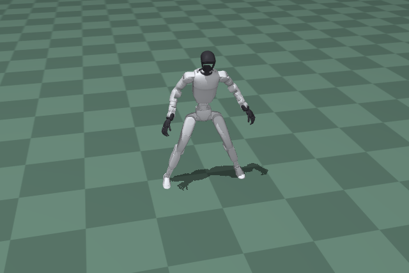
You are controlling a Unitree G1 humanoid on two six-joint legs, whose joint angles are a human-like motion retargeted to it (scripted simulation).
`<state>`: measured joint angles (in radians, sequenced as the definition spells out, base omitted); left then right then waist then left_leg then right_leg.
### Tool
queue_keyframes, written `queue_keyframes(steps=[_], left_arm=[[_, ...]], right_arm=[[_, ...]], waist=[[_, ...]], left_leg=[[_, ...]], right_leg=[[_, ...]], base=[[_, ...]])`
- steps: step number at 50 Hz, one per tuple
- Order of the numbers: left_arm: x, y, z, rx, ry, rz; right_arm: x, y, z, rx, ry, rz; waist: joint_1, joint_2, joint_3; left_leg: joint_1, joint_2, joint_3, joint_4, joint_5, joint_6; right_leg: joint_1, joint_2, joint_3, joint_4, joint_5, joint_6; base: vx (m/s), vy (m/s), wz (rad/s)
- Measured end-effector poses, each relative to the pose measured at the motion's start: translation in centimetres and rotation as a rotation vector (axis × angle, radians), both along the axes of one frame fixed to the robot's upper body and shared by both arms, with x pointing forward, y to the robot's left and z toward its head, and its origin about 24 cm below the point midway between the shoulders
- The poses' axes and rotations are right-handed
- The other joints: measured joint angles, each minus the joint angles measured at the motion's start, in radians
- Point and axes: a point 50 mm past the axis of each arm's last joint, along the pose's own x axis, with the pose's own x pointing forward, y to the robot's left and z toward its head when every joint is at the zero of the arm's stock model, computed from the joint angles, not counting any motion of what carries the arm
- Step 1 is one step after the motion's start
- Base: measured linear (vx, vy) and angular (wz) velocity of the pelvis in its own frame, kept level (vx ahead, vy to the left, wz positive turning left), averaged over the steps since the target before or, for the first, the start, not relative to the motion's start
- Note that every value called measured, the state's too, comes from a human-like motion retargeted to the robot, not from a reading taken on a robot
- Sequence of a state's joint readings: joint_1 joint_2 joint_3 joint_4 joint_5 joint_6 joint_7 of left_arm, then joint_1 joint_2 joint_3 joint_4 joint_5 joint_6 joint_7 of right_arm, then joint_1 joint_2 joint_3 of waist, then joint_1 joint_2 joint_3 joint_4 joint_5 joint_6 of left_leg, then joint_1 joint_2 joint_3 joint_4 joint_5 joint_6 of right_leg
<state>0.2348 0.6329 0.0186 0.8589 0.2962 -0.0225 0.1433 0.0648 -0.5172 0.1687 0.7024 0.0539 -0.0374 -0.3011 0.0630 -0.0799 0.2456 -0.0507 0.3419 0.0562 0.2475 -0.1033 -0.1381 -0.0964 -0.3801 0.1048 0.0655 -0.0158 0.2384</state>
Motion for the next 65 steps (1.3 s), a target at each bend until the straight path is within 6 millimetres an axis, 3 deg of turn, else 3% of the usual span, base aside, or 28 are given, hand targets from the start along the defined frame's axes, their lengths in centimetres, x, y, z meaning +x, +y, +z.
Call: queue_keyframes(steps=[4,8,10,15,20,26,29,33,37,41,45,50,55,58,61,65], left_arm=[[1.9,1.7,2.1,0.060,-0.080,-0.004],[4.5,2.8,3.6,0.115,-0.204,0.100],[6.0,2.9,4.1,0.144,-0.263,0.156],[6.2,2.3,3.2,0.058,-0.379,0.371],[4.6,-0.4,-0.2,-0.070,-0.275,0.406],[4.5,-4.6,-3.0,-0.163,-0.051,0.109],[5.1,-6.4,-3.6,-0.216,-0.034,0.040],[5.3,-8.8,-4.6,-0.278,-0.070,0.062],[4.1,-11.5,-5.7,-0.375,-0.075,0.063],[1.7,-13.1,-6.8,-0.430,-0.002,0.054],[-2.4,-12.9,-7.8,-0.389,0.124,0.099],[-7.8,-11.5,-8.2,-0.331,0.282,0.187],[-10.8,-10.3,-8.0,-0.333,0.309,0.377],[-11.2,-9.6,-7.9,-0.321,0.313,0.431],[-10.3,-8.6,-7.5,-0.306,0.296,0.406],[-7.0,-6.6,-6.6,-0.253,0.245,0.283]], right_arm=[[-1.0,0.2,-0.5,0.068,-0.010,-0.078],[-2.0,1.6,-1.6,0.093,0.025,-0.099],[-1.9,3.0,-2.3,0.105,0.033,-0.097],[-1.9,5.0,-2.9,0.082,0.051,-0.027],[-1.6,4.9,-2.6,0.091,0.065,0.048],[-1.2,4.3,-2.7,0.145,0.145,0.153],[-1.0,3.8,-3.0,0.128,0.215,0.203],[-0.1,2.4,-2.8,0.031,0.298,0.265],[1.9,-0.1,-0.9,-0.145,0.265,0.296],[4.1,-2.9,2.6,-0.274,0.151,0.267],[5.9,-4.4,6.0,-0.342,-0.013,0.201],[6.6,-5.1,7.8,-0.337,-0.120,0.138],[4.8,-6.3,6.6,-0.338,-0.040,0.089],[2.6,-7.5,5.0,-0.333,0.064,0.008],[-0.5,-8.3,3.0,-0.319,0.170,-0.104],[-4.9,-7.6,-0.1,-0.230,0.282,-0.246]], waist=[[0.056,-0.035,0.059],[0.111,-0.073,0.138],[0.131,-0.092,0.161],[0.117,-0.066,0.183],[0.037,-0.044,0.134],[0.013,-0.030,0.056],[0.060,-0.024,0.033],[0.129,0.016,0.029],[0.140,0.095,0.019],[0.099,0.178,0.007],[0.035,0.226,0.001],[-0.012,0.242,0.005],[-0.022,0.245,-0.015],[-0.013,0.249,-0.029],[0.003,0.240,-0.031],[0.034,0.178,-0.005]], left_leg=[[-0.055,-0.048,-0.072,0.143,-0.204,-0.019],[-0.089,-0.144,-0.044,0.220,-0.261,0.059],[-0.095,-0.186,-0.036,0.181,-0.222,0.104],[-0.016,-0.204,-0.032,0.014,-0.137,0.121],[0.044,-0.240,-0.032,-0.154,-0.062,0.084],[0.058,-0.299,0.002,-0.231,-0.026,0.064],[0.059,-0.332,0.049,-0.239,-0.036,0.058],[0.052,-0.365,0.103,-0.221,-0.062,0.055],[0.010,-0.394,0.100,-0.157,-0.082,0.087],[-0.039,-0.389,0.130,-0.083,-0.104,0.152],[-0.053,-0.327,0.210,-0.036,-0.121,0.168],[-0.018,-0.227,0.173,-0.038,-0.113,0.106],[0.034,-0.096,0.159,-0.065,-0.081,0.039],[0.061,-0.015,0.133,-0.095,-0.013,0.013],[0.075,0.028,0.044,-0.097,-0.001,-0.004],[0.037,-0.042,-0.081,0.030,-0.162,0.006]], right_leg=[[-0.007,-0.047,-0.029,-0.029,0.071,0.023],[-0.003,-0.110,-0.181,-0.012,0.110,0.005],[-0.016,-0.084,-0.178,0.011,0.093,0.003],[0.004,0.114,-0.074,0.088,-0.001,-0.079],[-0.002,0.280,-0.022,0.145,-0.073,-0.119],[-0.020,0.394,-0.025,0.140,-0.095,-0.169],[-0.007,0.379,-0.057,0.085,-0.093,-0.143],[0.006,0.338,-0.028,0.020,-0.068,-0.054],[0.002,0.306,-0.006,-0.006,-0.031,0.003],[0.002,0.261,-0.032,-0.024,-0.024,0.000],[0.001,0.209,-0.048,-0.025,-0.022,-0.003],[-0.003,0.145,-0.030,-0.018,-0.021,-0.012],[-0.013,0.086,-0.016,-0.021,-0.021,-0.027],[-0.027,0.061,-0.013,-0.016,-0.011,-0.033],[-0.037,0.033,-0.009,0.006,0.003,-0.024],[-0.013,-0.059,-0.014,-0.001,0.058,0.022]], base=[[-0.19,0.63,-0.19],[-0.20,0.62,-0.06],[-0.17,0.46,0.06],[-0.09,0.37,0.11],[-0.04,0.32,0.24],[-0.04,0.22,-0.21],[-0.03,0.15,-0.76],[-0.04,0.15,-0.75],[-0.07,0.20,-0.20],[-0.07,0.25,0.31],[-0.04,0.28,0.33],[-0.02,0.34,-0.07],[-0.03,0.43,-0.10],[-0.07,0.51,-0.05],[-0.11,0.59,0.08],[-0.14,0.65,0.27]])
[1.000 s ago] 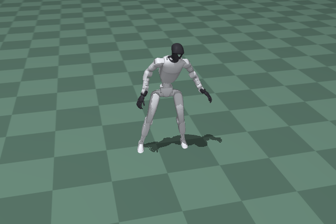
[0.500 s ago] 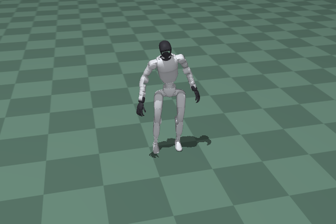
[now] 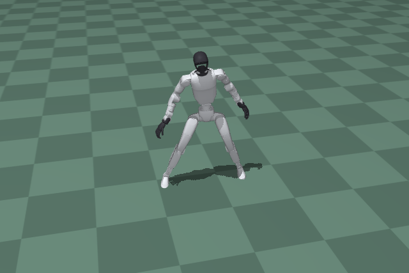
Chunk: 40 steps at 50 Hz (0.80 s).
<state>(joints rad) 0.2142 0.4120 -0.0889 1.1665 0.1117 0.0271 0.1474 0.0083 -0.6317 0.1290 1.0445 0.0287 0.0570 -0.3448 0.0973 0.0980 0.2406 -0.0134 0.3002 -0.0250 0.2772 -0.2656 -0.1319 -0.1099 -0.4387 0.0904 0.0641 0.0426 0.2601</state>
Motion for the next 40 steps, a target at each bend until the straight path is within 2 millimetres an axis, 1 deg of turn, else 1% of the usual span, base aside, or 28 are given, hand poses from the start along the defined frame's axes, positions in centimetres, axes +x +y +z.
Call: queue_keyframes(steps=[2,5,7,10,13,16,20,22,25,27,29,32,35,37,40], left_arm=[[2.5,1.1,0.7,0.046,-0.046,-0.067],[6.5,2.4,2.1,0.120,-0.135,-0.129],[9.1,3.4,3.4,0.175,-0.212,-0.130],[11.9,4.6,5.2,0.239,-0.324,-0.089],[14.0,4.9,6.4,0.259,-0.420,-0.033],[15.7,4.4,6.9,0.235,-0.475,-0.007],[17.2,2.9,6.6,0.176,-0.495,-0.027],[17.4,1.9,6.1,0.150,-0.491,-0.054],[17.6,0.2,5.4,0.113,-0.490,-0.097],[17.5,-1.1,4.7,0.085,-0.491,-0.122],[17.1,-2.6,4.0,0.052,-0.487,-0.148],[15.8,-5.1,2.6,-0.006,-0.466,-0.196],[14.1,-7.6,1.3,-0.060,-0.427,-0.258],[12.8,-8.7,0.7,-0.085,-0.389,-0.309],[10.7,-9.6,-0.2,-0.111,-0.312,-0.380]], right_arm=[[-1.6,1.5,-1.6,0.071,0.028,-0.038],[-2.9,4.5,-3.8,0.176,0.068,-0.024],[-3.0,6.9,-5.0,0.235,0.087,0.031],[-2.8,10.2,-6.0,0.296,0.116,0.154],[-2.0,11.9,-6.1,0.330,0.128,0.283],[-0.9,12.3,-5.6,0.358,0.122,0.373],[1.2,11.8,-4.7,0.361,0.101,0.441],[2.3,11.6,-4.2,0.338,0.087,0.466],[4.7,11.3,-3.1,0.280,0.046,0.506],[6.6,11.2,-2.1,0.241,0.000,0.530],[8.4,11.0,-1.0,0.211,-0.058,0.550],[10.5,10.8,0.8,0.184,-0.146,0.574],[11.9,10.3,2.5,0.160,-0.210,0.600],[12.6,9.9,3.3,0.136,-0.225,0.616],[12.9,9.1,3.8,0.092,-0.214,0.623]], waist=[[0.033,-0.031,0.016],[0.087,-0.089,0.025],[0.111,-0.127,0.024],[0.130,-0.156,0.009],[0.126,-0.173,-0.013],[0.109,-0.187,-0.035],[0.088,-0.196,-0.057],[0.089,-0.198,-0.067],[0.102,-0.194,-0.072],[0.118,-0.181,-0.071],[0.134,-0.157,-0.068],[0.149,-0.106,-0.058],[0.143,-0.046,-0.045],[0.126,-0.012,-0.039],[0.094,0.026,-0.034]], left_leg=[[-0.043,-0.036,-0.012,0.093,-0.053,0.018],[-0.078,-0.109,0.004,0.144,-0.062,0.053],[-0.071,-0.150,0.008,0.094,-0.035,0.074],[-0.047,-0.170,0.001,-0.001,0.014,0.090],[-0.034,-0.183,-0.015,-0.079,0.056,0.095],[-0.024,-0.207,-0.034,-0.143,0.089,0.096],[-0.005,-0.240,-0.041,-0.209,0.122,0.086],[0.003,-0.258,-0.029,-0.227,0.128,0.079],[0.012,-0.288,0.007,-0.247,0.133,0.075],[0.014,-0.308,0.040,-0.253,0.134,0.076],[0.013,-0.326,0.072,-0.255,0.133,0.075],[0.007,-0.354,0.113,-0.248,0.127,0.068],[-0.009,-0.376,0.164,-0.226,0.113,0.065],[-0.023,-0.379,0.212,-0.206,0.098,0.077],[-0.036,-0.370,0.263,-0.174,0.083,0.107]], right_leg=[[0.011,-0.031,-0.070,-0.012,0.061,0.002],[0.018,-0.085,-0.259,-0.015,0.146,0.002],[0.029,-0.074,-0.332,0.007,0.123,-0.005],[0.036,0.025,-0.315,0.073,0.006,-0.045],[0.034,0.136,-0.277,0.137,-0.102,-0.102],[0.036,0.236,-0.245,0.165,-0.163,-0.148],[0.046,0.342,-0.234,0.157,-0.193,-0.205],[0.049,0.378,-0.237,0.145,-0.197,-0.219],[0.046,0.406,-0.230,0.124,-0.197,-0.215],[0.042,0.397,-0.220,0.110,-0.194,-0.203],[0.036,0.378,-0.196,0.095,-0.183,-0.177],[0.026,0.350,-0.147,0.074,-0.148,-0.110],[0.018,0.323,-0.116,0.053,-0.111,-0.047],[0.014,0.301,-0.109,0.034,-0.095,-0.033],[0.011,0.265,-0.104,0.002,-0.077,-0.041]], base=[[-0.17,0.61,0.11],[-0.16,0.60,0.00],[-0.12,0.52,0.17],[-0.10,0.40,0.30],[-0.09,0.34,0.45],[-0.09,0.31,0.49],[-0.09,0.26,0.23],[-0.08,0.22,-0.16],[-0.08,0.20,-0.52],[-0.09,0.20,-0.81],[-0.10,0.20,-0.85],[-0.10,0.20,-0.72],[-0.12,0.21,-0.42],[-0.12,0.23,-0.16],[-0.11,0.24,-0.08]])
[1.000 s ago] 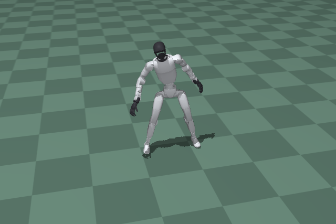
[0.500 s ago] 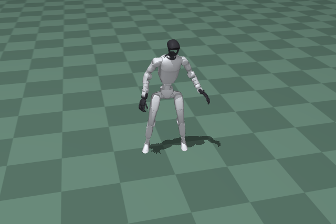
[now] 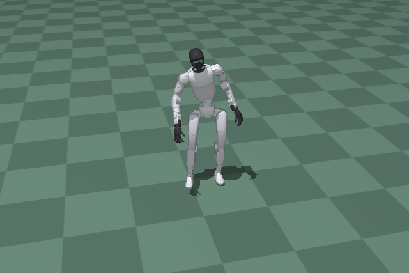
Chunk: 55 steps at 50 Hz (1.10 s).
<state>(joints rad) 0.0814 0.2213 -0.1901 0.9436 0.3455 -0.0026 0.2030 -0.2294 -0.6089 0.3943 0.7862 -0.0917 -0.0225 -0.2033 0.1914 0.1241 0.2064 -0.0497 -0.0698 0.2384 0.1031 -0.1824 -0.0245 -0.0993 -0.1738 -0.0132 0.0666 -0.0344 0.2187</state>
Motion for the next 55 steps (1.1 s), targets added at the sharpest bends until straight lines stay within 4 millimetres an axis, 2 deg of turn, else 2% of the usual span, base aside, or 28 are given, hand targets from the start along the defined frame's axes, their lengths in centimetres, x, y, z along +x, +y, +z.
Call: queue_keyframes(steps=[2,5,9,13,17,21,23,25,28,31,34,37,41,45,48,51,55], left_arm=[[-1.3,0.0,-0.5,0.000,0.055,-0.033],[-3.3,0.5,-1.0,-0.005,0.132,-0.039],[-4.9,1.9,-1.1,-0.020,0.175,0.038],[-5.2,3.8,-0.7,-0.038,0.146,0.180],[-4.7,6.2,0.2,-0.040,0.075,0.335],[-3.5,8.9,1.6,0.018,0.002,0.393],[-2.7,10.0,2.4,0.063,-0.032,0.379],[-1.5,10.8,3.2,0.111,-0.063,0.350],[0.6,11.4,3.9,0.176,-0.084,0.315],[2.5,11.2,4.1,0.226,-0.070,0.313],[4.1,10.6,4.1,0.241,-0.060,0.348],[5.3,9.8,4.2,0.208,-0.085,0.385],[7.0,8.1,4.3,0.121,-0.143,0.350],[8.3,6.4,4.6,0.060,-0.183,0.256],[8.4,5.5,4.6,0.042,-0.201,0.204],[8.3,4.7,4.5,0.023,-0.219,0.177],[7.7,3.4,4.1,-0.011,-0.232,0.146]], right_arm=[[-0.2,-0.8,0.0,-0.024,0.010,-0.028],[-1.7,-2.1,-0.8,-0.019,0.036,-0.122],[-5.2,-4.3,-2.6,0.027,0.091,-0.315],[-9.8,-6.0,-4.6,0.023,0.204,-0.469],[-14.4,-6.3,-6.4,-0.021,0.345,-0.528],[-17.9,-5.4,-7.6,-0.020,0.424,-0.535],[-19.3,-4.8,-8.0,0.013,0.433,-0.548],[-20.3,-4.1,-8.4,0.072,0.432,-0.575],[-20.9,-2.3,-9.1,0.180,0.432,-0.619],[-20.5,-0.4,-9.9,0.255,0.426,-0.626],[-18.7,1.3,-10.1,0.282,0.403,-0.561],[-15.9,2.6,-9.7,0.296,0.357,-0.448],[-12.2,3.3,-8.4,0.335,0.270,-0.330],[-9.1,3.3,-6.7,0.332,0.193,-0.224],[-7.2,3.1,-5.3,0.279,0.137,-0.145],[-5.6,2.6,-3.8,0.233,0.069,-0.093],[-4.4,1.6,-2.0,0.221,-0.011,-0.093]], waist=[[-0.022,0.016,0.005],[-0.051,0.027,0.012],[-0.081,0.034,0.019],[-0.097,0.032,0.026],[-0.101,0.010,0.034],[-0.102,-0.029,0.049],[-0.098,-0.056,0.058],[-0.087,-0.091,0.071],[-0.050,-0.133,0.089],[-0.020,-0.173,0.103],[-0.015,-0.195,0.115],[-0.028,-0.186,0.110],[-0.066,-0.172,0.090],[-0.088,-0.170,0.068],[-0.095,-0.170,0.053],[-0.096,-0.153,0.049],[-0.085,-0.102,0.060]], left_leg=[[-0.005,0.013,0.007,0.026,0.004,0.015],[-0.002,0.045,0.017,0.060,0.009,0.018],[0.012,0.116,0.030,0.075,0.002,0.000],[0.031,0.202,-0.026,0.059,0.003,-0.030],[0.053,0.308,-0.052,0.047,0.020,-0.064],[0.058,0.398,-0.058,0.088,0.056,-0.081],[0.055,0.405,-0.092,0.117,0.039,-0.085],[0.044,0.384,-0.133,0.156,-0.023,-0.090],[-0.002,0.352,-0.153,0.247,-0.111,-0.086],[-0.044,0.290,-0.157,0.296,-0.120,-0.048],[-0.031,0.226,-0.163,0.239,-0.083,0.000],[0.001,0.217,-0.169,0.128,-0.028,0.016],[0.028,0.202,-0.180,0.003,0.028,0.008],[0.043,0.169,-0.165,-0.066,0.057,-0.007],[0.052,0.135,-0.133,-0.089,0.060,-0.017],[0.055,0.105,-0.096,-0.097,0.053,-0.033],[0.051,0.070,-0.051,-0.095,0.043,-0.058]], right_leg=[[-0.002,-0.026,0.004,-0.024,0.014,-0.012],[-0.010,-0.066,0.010,-0.046,0.033,-0.013],[-0.024,-0.118,0.007,-0.063,0.053,0.002],[-0.034,-0.157,0.004,-0.074,0.069,0.006],[-0.049,-0.192,0.000,-0.058,0.076,0.000],[-0.058,-0.234,-0.010,-0.018,0.093,0.005],[-0.053,-0.266,-0.011,-0.007,0.107,0.021],[-0.042,-0.305,-0.015,-0.011,0.132,0.043],[-0.028,-0.333,-0.087,-0.033,0.206,0.043],[-0.012,-0.349,-0.183,-0.024,0.243,0.043],[0.000,-0.320,-0.222,0.038,0.189,0.030],[-0.005,-0.219,-0.245,0.112,0.101,-0.038],[-0.018,-0.085,-0.258,0.182,-0.012,-0.125],[-0.036,0.037,-0.211,0.202,-0.089,-0.165],[-0.039,0.094,-0.177,0.182,-0.115,-0.171],[-0.034,0.096,-0.170,0.145,-0.116,-0.162],[-0.046,0.060,-0.125,0.117,-0.072,-0.086]], base=[[-0.10,0.24,-0.07],[-0.10,0.26,0.00],[-0.10,0.30,0.15],[-0.11,0.36,0.16],[-0.12,0.43,0.17],[-0.13,0.53,0.35],[-0.14,0.63,0.43],[-0.15,0.63,0.37],[-0.17,0.58,0.18],[-0.16,0.57,0.25],[-0.11,0.52,0.37],[-0.10,0.37,0.30],[-0.08,0.31,0.32],[-0.05,0.25,-0.04],[-0.02,0.21,-0.40],[-0.02,0.19,-0.56],[-0.04,0.19,-0.57]])
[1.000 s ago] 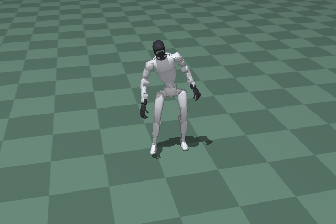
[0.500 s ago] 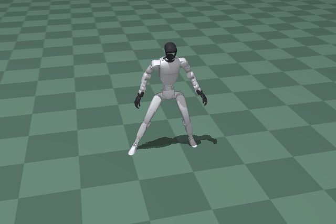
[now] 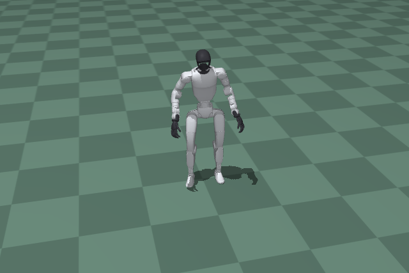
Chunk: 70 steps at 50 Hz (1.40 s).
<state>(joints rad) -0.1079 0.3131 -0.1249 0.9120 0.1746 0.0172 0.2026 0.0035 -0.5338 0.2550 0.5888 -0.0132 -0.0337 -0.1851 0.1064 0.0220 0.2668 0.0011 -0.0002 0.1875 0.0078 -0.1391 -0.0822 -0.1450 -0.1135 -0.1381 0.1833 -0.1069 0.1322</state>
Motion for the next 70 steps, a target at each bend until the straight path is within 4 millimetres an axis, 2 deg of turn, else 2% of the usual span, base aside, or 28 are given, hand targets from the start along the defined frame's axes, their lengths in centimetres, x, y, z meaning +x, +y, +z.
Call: queue_keyframes(steps=[3,5,10,12,15,20,25,28,30,33,35,37,40,43,45,48,50,51,55,57,60,63,66,70], left_arm=[[-0.7,-0.9,-0.4,-0.020,0.003,-0.043],[-1.3,-1.3,-0.6,-0.026,0.014,-0.073],[-3.7,-1.0,-1.6,-0.028,0.094,-0.090],[-5.1,-0.6,-2.2,-0.028,0.145,-0.073],[-7.1,0.1,-3.1,-0.034,0.223,-0.043],[-9.6,1.4,-3.8,-0.076,0.289,0.046],[-10.7,3.2,-3.3,-0.107,0.264,0.149],[-10.3,4.4,-2.6,-0.054,0.241,0.127],[-9.8,5.0,-2.1,-0.002,0.221,0.090],[-8.1,5.6,-1.2,0.074,0.176,0.031],[-6.5,5.9,-0.5,0.112,0.147,0.004],[-5.2,6.4,0.0,0.136,0.127,0.003],[-4.1,7.5,0.9,0.151,0.101,0.062],[-3.9,8.7,1.5,0.145,0.060,0.205],[-4.2,9.1,1.4,0.134,0.042,0.306],[-4.8,8.8,0.6,0.125,0.068,0.399],[-5.1,8.1,-0.1,0.122,0.113,0.403],[-5.3,7.7,-0.4,0.120,0.140,0.382],[-5.1,5.8,-1.4,0.102,0.211,0.235],[-4.9,4.7,-1.6,0.087,0.214,0.146],[-4.4,2.9,-1.8,0.050,0.183,0.045],[-4.1,1.2,-1.9,0.016,0.132,-0.002],[-4.4,-0.6,-2.0,0.010,0.093,-0.035],[-6.0,-2.3,-2.3,0.036,0.068,-0.079]], right_arm=[[0.1,-1.2,0.6,-0.011,-0.012,-0.030],[0.0,-2.2,0.7,-0.037,0.005,-0.044],[-0.9,-4.9,0.3,-0.159,0.105,-0.069],[-1.8,-5.9,0.0,-0.189,0.149,-0.099],[-3.7,-7.3,-0.6,-0.189,0.209,-0.163],[-6.9,-8.9,-1.5,-0.130,0.328,-0.220],[-8.2,-9.2,-1.9,-0.107,0.400,-0.191],[-9.2,-9.1,-2.3,-0.105,0.408,-0.210],[-10.4,-8.9,-2.9,-0.129,0.439,-0.216],[-12.8,-7.2,-4.9,-0.193,0.559,-0.158],[-14.4,-5.1,-6.7,-0.215,0.667,-0.077],[-16.0,-2.2,-8.3,-0.180,0.759,0.012],[-17.7,2.3,-9.8,-0.075,0.821,0.121],[-17.9,5.2,-10.2,0.014,0.805,0.182],[-18.0,6.1,-10.1,0.050,0.790,0.189],[-18.5,6.0,-10.1,0.082,0.802,0.146],[-18.9,5.3,-10.2,0.098,0.823,0.094],[-19.0,4.8,-10.2,0.100,0.832,0.067],[-17.9,2.2,-9.9,0.066,0.814,-0.023],[-16.7,0.9,-9.3,0.021,0.763,-0.040],[-14.0,-0.9,-8.1,-0.046,0.647,-0.054],[-10.7,-2.3,-6.6,-0.076,0.512,-0.084],[-7.7,-3.7,-4.9,-0.089,0.388,-0.128],[-4.1,-5.5,-2.2,-0.147,0.238,-0.162]], waist=[[0.015,0.041,0.013],[0.023,0.064,0.018],[0.019,0.094,0.013],[0.009,0.096,0.005],[-0.012,0.096,-0.009],[-0.040,0.091,-0.031],[-0.049,0.084,-0.022],[-0.047,0.081,-0.003],[-0.045,0.069,0.010],[-0.023,0.050,0.025],[0.002,0.018,0.031],[0.038,-0.014,0.027],[0.080,-0.055,0.017],[0.084,-0.067,0.000],[0.058,-0.069,-0.009],[0.003,-0.071,-0.020],[-0.023,-0.067,-0.029],[-0.031,-0.062,-0.035],[-0.041,-0.041,-0.058],[-0.037,-0.037,-0.067],[-0.014,-0.037,-0.072],[0.027,-0.028,-0.072],[0.085,0.005,-0.072],[0.163,0.071,-0.069]], left_leg=[[-0.015,-0.033,0.025,0.015,-0.004,-0.005],[-0.030,-0.054,0.036,0.035,-0.010,0.008],[-0.055,-0.050,0.075,0.117,-0.049,0.085],[-0.052,-0.027,0.072,0.143,-0.052,0.094],[-0.041,0.030,0.044,0.160,-0.044,0.075],[-0.023,0.174,-0.011,0.164,-0.024,0.031],[0.000,0.338,-0.045,0.192,0.033,-0.009],[0.000,0.382,-0.126,0.241,0.001,-0.025],[-0.005,0.360,-0.192,0.278,-0.084,-0.026],[-0.041,0.311,-0.249,0.349,-0.202,-0.021],[-0.072,0.249,-0.258,0.382,-0.225,-0.004],[-0.081,0.192,-0.254,0.367,-0.205,0.014],[-0.062,0.126,-0.251,0.287,-0.151,0.041],[-0.038,0.116,-0.259,0.195,-0.096,0.037],[-0.023,0.107,-0.278,0.137,-0.064,0.029],[0.005,0.078,-0.317,0.058,-0.024,0.021],[0.021,0.063,-0.335,0.016,-0.003,0.019],[0.024,0.060,-0.338,0.003,0.004,0.018],[0.024,0.052,-0.328,-0.030,0.026,0.012],[0.023,0.039,-0.314,-0.033,0.028,0.008],[0.027,0.006,-0.277,-0.030,0.021,0.004],[0.030,-0.036,-0.223,-0.025,0.012,0.003],[0.029,-0.068,-0.158,-0.016,0.007,0.003],[0.020,-0.100,-0.137,0.018,-0.001,0.006]], right_leg=[[-0.007,-0.029,0.036,-0.034,0.041,0.069],[-0.003,-0.051,0.053,-0.075,0.067,0.089],[-0.010,-0.117,0.088,-0.138,0.108,0.071],[-0.016,-0.144,0.096,-0.140,0.116,0.071],[-0.018,-0.178,0.100,-0.146,0.128,0.076],[-0.029,-0.218,0.100,-0.149,0.144,0.074],[-0.074,-0.228,0.132,-0.092,0.137,0.070],[-0.094,-0.244,0.153,-0.047,0.148,0.092],[-0.087,-0.281,0.163,-0.051,0.177,0.122],[-0.051,-0.330,0.100,-0.111,0.267,0.130],[-0.022,-0.381,0.000,-0.156,0.335,0.130],[0.001,-0.395,-0.078,-0.161,0.341,0.130],[0.029,-0.351,-0.073,-0.113,0.231,0.120],[0.040,-0.250,-0.005,-0.072,0.101,0.041],[0.040,-0.194,0.074,-0.057,0.050,-0.003],[0.028,-0.115,0.250,-0.014,0.051,0.008],[0.020,-0.065,0.320,0.017,0.062,0.027],[0.016,-0.045,0.312,0.031,0.060,0.016],[-0.002,0.026,0.218,0.086,0.018,-0.058],[0.004,0.065,0.190,0.095,-0.003,-0.065],[0.024,0.088,0.133,0.081,-0.021,-0.051],[0.045,0.053,0.108,0.034,-0.038,-0.030],[0.043,0.022,0.173,-0.004,-0.025,0.012],[0.034,0.001,0.276,-0.048,0.024,0.078]], base=[[-0.07,0.19,-0.52],[-0.07,0.21,-0.44],[-0.05,0.24,-0.31],[-0.02,0.27,-0.10],[-0.01,0.28,0.06],[-0.06,0.34,0.06],[-0.14,0.45,-0.21],[-0.20,0.58,-0.04],[-0.22,0.66,0.26],[-0.24,0.64,0.37],[-0.22,0.64,0.41],[-0.18,0.60,0.28],[-0.13,0.53,0.22],[-0.11,0.40,0.32],[-0.09,0.36,0.67],[-0.07,0.35,0.82],[-0.06,0.31,0.57],[-0.06,0.27,0.31],[-0.06,0.21,-0.03],[-0.04,0.16,-0.30],[-0.03,0.14,-0.58],[-0.03,0.15,-0.89],[-0.05,0.16,-1.14],[-0.07,0.18,-1.25]])
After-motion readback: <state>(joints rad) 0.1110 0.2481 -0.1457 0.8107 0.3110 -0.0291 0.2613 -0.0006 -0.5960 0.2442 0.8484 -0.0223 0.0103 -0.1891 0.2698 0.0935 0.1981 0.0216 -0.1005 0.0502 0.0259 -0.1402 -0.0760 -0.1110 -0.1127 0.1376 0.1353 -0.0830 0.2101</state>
